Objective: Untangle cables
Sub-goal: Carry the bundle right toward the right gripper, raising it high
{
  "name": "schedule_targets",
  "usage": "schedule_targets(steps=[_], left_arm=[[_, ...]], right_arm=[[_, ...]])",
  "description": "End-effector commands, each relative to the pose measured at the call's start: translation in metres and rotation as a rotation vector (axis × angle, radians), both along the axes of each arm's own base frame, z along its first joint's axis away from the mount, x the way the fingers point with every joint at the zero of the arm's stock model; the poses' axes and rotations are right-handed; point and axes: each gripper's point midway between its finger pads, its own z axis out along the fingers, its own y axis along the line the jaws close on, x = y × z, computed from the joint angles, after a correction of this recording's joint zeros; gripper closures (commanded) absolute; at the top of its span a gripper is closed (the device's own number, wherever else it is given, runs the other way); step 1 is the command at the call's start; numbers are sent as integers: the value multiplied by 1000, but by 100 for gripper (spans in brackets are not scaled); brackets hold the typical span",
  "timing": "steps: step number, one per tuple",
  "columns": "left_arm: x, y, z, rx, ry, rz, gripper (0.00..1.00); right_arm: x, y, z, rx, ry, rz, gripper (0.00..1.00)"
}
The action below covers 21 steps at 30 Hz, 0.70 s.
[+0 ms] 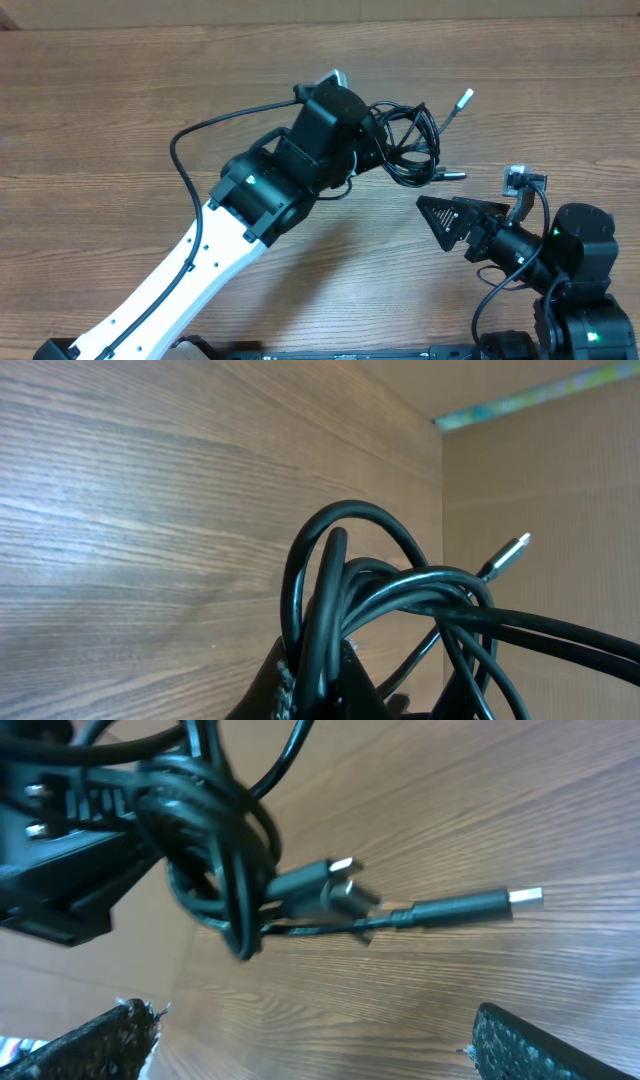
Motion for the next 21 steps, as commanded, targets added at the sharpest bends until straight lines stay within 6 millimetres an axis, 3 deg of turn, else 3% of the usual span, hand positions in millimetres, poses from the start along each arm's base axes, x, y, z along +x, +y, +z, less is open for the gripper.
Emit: schedule_targets(steps=[1,9,15,21], left_arm=[[-1,-4,17,-33,-31,-1,96],[-30,-26,17,-70,12,-201,95],[-21,-18,13,-22,-18,-143,96],[-26,-20,11,-23,-3,-161,96]], right_arm=[[6,-14,5,-58,-23,-79,0],[11,-32,-8,-120,18,-183,0],[10,-29,-7,-113,19,-170,0],[10,-29,-6,-111,15,-169,0]])
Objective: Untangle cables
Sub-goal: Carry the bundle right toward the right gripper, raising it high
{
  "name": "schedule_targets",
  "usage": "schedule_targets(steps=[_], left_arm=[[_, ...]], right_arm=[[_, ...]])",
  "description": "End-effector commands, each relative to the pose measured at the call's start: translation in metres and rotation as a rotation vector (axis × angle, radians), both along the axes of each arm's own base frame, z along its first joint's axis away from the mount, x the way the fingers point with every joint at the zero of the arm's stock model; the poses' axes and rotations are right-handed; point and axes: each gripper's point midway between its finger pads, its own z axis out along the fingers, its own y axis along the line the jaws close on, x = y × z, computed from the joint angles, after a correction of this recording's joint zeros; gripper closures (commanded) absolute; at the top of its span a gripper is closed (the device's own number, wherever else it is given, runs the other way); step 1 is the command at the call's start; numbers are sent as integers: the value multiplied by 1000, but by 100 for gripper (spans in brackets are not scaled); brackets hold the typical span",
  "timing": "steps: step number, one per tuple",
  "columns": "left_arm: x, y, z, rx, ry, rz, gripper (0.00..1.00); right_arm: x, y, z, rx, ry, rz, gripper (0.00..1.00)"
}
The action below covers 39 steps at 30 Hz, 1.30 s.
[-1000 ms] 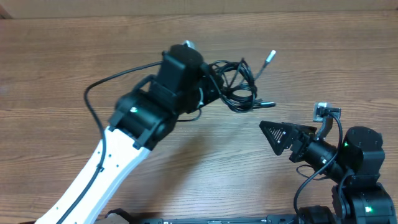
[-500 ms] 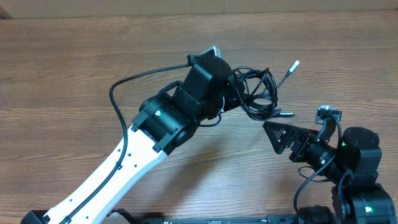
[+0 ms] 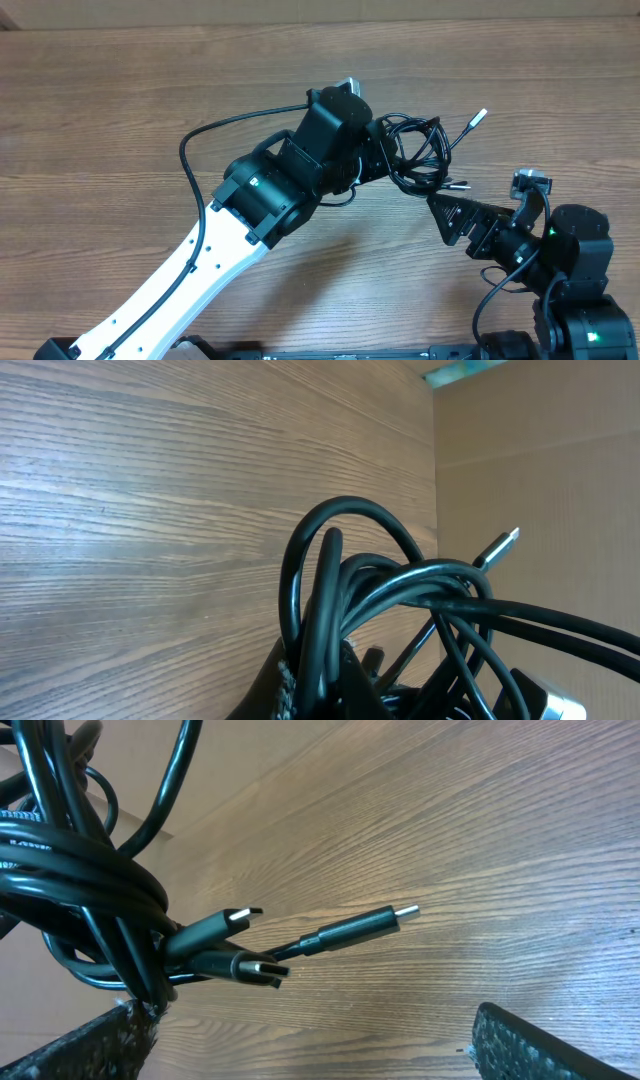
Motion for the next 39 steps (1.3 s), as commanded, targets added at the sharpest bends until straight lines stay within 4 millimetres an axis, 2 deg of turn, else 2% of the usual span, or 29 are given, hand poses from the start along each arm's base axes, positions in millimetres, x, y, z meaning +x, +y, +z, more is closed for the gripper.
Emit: schedule_targets(steps=[1,16,20,22,25,30,39], left_arm=[[-11,-8,13,-13,-24,-61,96],[-36,-29,18,-60,-12,-213,96],[-40,-36,27,-99,-28,-263,96],[-44,-43,37,-140,-55,-311,96],[-45,-47,46,-184,-69,-350,96],[-52,-46,59,-261,-57,-447,96],[-56,-37,67,-329,-18,-527,96]], right_arm=[[3,-4,16,-11,-46,-24,0],[5,-11,11,-36,-32,-62,0],[4,-12,9,-40,-25,-67,0],[5,-22,3,-73,-5,-117,0],[4,-24,0,-82,7,-128,0],[5,-29,-2,-100,13,-154,0],[6,-33,-3,-111,14,-171,0]])
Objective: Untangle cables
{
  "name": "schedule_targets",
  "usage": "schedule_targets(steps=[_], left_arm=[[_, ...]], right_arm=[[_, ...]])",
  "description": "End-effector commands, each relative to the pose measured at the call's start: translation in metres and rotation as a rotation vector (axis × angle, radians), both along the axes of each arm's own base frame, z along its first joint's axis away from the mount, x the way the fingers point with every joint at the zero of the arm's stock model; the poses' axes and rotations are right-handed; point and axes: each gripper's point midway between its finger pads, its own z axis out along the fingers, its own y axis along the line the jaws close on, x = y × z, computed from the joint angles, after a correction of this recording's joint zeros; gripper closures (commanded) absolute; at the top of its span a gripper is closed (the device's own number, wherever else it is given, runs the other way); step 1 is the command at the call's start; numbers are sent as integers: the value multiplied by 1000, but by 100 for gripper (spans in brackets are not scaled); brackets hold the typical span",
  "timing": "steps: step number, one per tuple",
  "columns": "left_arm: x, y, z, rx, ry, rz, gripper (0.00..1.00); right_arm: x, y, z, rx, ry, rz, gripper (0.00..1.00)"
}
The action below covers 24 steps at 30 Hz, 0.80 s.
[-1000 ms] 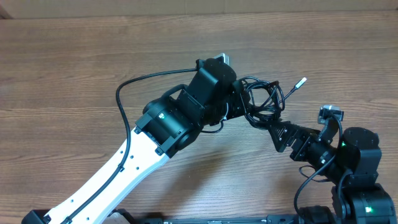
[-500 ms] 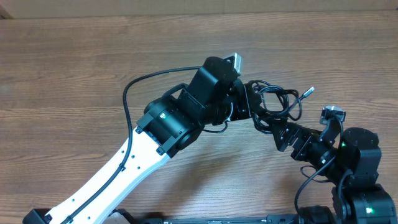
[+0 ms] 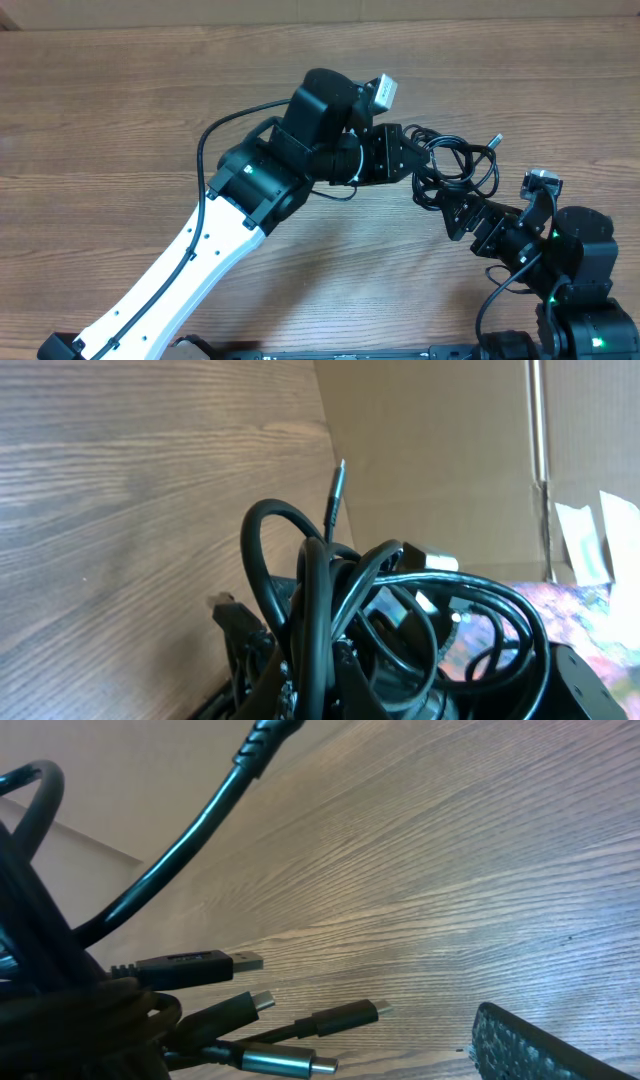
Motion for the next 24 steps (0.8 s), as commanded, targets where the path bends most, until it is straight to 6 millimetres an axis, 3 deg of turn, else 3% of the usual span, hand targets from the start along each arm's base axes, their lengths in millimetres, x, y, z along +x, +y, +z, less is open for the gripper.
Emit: schedule_targets(steps=[1,24], left_arm=[[-28,-2,35,-116,-2,-157,96],[-30,14,51,-204,13,-259,96]], right_arm=[[4,-16,-4,-53,10,-81,0],[3,-43,-17,-147,54,-212,0]])
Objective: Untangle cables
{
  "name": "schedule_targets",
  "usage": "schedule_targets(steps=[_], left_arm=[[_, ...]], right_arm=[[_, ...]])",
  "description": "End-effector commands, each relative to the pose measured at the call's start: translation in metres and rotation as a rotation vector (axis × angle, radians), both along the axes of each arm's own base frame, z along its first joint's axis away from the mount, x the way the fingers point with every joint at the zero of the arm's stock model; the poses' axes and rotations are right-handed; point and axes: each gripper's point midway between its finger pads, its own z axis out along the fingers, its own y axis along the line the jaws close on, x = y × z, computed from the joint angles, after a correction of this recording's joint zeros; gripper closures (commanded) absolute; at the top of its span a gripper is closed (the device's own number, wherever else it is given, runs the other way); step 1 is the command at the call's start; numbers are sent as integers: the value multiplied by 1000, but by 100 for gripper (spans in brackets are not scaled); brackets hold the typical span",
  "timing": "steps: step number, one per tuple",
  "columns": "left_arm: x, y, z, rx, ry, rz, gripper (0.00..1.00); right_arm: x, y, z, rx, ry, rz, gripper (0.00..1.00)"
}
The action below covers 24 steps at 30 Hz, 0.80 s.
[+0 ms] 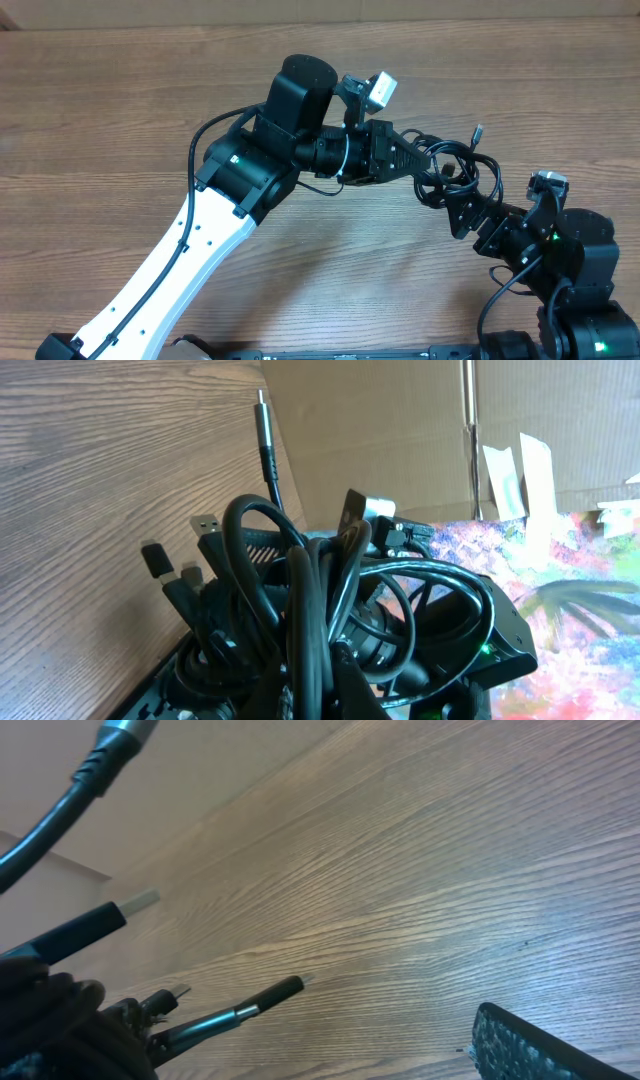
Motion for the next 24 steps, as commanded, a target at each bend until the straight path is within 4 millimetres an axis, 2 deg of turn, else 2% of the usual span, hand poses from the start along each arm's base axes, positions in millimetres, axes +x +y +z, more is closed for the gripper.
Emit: schedule_targets(steps=[1,6,16,24], left_arm=[[-17,6,32,-87,-43,-89,96],[-28,9,39,-128,-33,-170,96],[-34,28,50,-198,-15,-264,96],[-43,31,54,-222,-4,-315,96]], right_arm=[[3,-31,-16,-99,46,-149,0],[1,-41,-20,-133,60,-196,0],[1,-47,-21,-152,64,-227,0],[2,-48,-20,-157,62,-233,0]])
